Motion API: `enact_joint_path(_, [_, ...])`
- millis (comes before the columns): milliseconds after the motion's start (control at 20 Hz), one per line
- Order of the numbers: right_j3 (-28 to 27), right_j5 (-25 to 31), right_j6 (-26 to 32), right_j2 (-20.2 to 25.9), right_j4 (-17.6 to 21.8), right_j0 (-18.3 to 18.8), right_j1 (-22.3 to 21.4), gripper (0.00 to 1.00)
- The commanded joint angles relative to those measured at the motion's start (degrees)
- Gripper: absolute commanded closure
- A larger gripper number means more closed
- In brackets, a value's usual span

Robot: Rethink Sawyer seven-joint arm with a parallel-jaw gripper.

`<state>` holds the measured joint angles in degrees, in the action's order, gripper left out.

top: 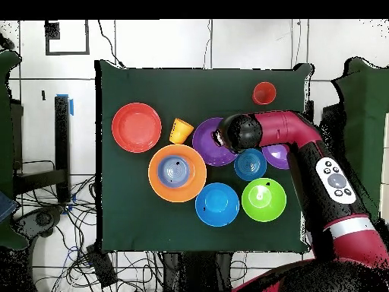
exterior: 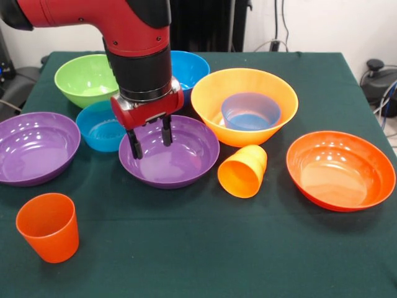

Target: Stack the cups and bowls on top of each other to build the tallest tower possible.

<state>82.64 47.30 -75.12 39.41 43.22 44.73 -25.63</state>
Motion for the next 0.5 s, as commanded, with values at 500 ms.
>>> enact_joint_path(500, [-3.54,8.06,17.33,-0.05,1.84,-0.79,-0.96,0.00])
